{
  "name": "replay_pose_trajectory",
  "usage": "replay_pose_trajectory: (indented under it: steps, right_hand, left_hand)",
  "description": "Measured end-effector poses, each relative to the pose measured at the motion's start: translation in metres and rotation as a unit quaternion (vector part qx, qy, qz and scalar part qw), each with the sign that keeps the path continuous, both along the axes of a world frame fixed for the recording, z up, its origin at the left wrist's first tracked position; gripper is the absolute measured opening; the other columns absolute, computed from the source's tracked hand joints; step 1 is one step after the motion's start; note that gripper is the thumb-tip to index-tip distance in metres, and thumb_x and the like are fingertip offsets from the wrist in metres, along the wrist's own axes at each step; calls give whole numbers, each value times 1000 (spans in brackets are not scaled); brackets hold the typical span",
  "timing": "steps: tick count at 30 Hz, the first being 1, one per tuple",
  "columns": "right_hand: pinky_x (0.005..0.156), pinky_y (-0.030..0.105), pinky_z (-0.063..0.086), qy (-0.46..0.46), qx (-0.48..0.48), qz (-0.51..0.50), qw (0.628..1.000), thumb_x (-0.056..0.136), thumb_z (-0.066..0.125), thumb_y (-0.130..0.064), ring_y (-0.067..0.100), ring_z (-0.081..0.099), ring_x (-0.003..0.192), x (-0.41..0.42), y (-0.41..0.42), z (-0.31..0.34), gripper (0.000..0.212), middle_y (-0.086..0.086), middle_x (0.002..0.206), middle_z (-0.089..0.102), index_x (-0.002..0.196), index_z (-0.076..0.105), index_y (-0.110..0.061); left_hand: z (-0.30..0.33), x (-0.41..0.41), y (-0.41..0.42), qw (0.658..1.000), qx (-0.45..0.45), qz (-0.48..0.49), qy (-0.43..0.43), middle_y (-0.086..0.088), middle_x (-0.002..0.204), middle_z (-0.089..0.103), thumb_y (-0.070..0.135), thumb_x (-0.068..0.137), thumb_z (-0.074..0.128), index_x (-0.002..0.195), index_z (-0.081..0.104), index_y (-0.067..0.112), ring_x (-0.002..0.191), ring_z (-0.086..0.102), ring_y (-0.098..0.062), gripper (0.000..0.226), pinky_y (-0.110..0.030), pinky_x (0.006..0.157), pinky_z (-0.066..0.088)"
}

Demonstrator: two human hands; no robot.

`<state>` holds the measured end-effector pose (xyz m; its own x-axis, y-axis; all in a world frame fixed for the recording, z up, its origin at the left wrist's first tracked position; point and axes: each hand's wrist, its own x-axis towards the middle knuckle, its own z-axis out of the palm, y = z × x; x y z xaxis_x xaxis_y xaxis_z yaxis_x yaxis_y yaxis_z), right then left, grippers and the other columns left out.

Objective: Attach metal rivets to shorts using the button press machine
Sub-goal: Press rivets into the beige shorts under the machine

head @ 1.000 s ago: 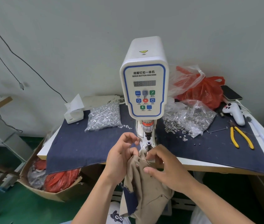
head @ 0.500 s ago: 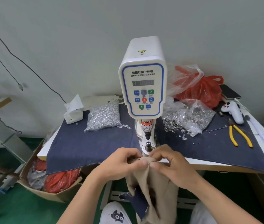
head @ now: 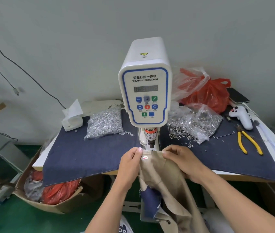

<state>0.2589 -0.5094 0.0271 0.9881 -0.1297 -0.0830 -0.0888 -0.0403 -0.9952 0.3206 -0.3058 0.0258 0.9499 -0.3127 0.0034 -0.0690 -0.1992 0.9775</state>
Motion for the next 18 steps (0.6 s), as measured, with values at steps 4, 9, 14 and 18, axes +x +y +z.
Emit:
replay_pose_trajectory:
  steps: [4, 9, 14, 18]
  right_hand:
    - [77, 17, 48, 3, -9, -44, 999, 92, 76, -23, 2, 66, 80, 10, 1, -11, 6, -1, 90, 79, 89, 82, -26]
    - [80, 15, 51, -5, 39, -61, 997, 94, 74, -21, 2, 69, 88, 11, 0, -19, 9, -3, 97, 80, 92, 82, -26]
    - [87, 29, 52, 0, 80, -78, 994, 94, 73, -21, 10, 69, 89, 13, -1, -22, 10, 2, 97, 79, 93, 82, -21]
    - [87, 32, 52, 0, 85, -90, 992, 94, 73, -18, 11, 69, 87, 13, 0, -22, 11, 4, 95, 79, 90, 82, -20]
  left_hand:
    - [-15, 11, -2, 999, 23, 15, 17, 3, 70, 42, 32, 107, 50, 68, 43, 23, 71, 38, -16, 41, -38, 70, 33]
    - [-21, 16, -1, 999, 25, 1, 28, -2, 73, 39, 26, 111, 47, 71, 41, 18, 74, 36, -19, 41, -38, 72, 31]
    - [-23, 18, -1, 999, -9, 8, 47, -5, 76, 44, 26, 112, 45, 75, 48, 17, 77, 39, -21, 39, -39, 75, 34]
    - [-22, 18, -1, 998, -15, -1, 60, -3, 76, 46, 32, 110, 45, 74, 49, 19, 77, 40, -20, 39, -39, 75, 36]
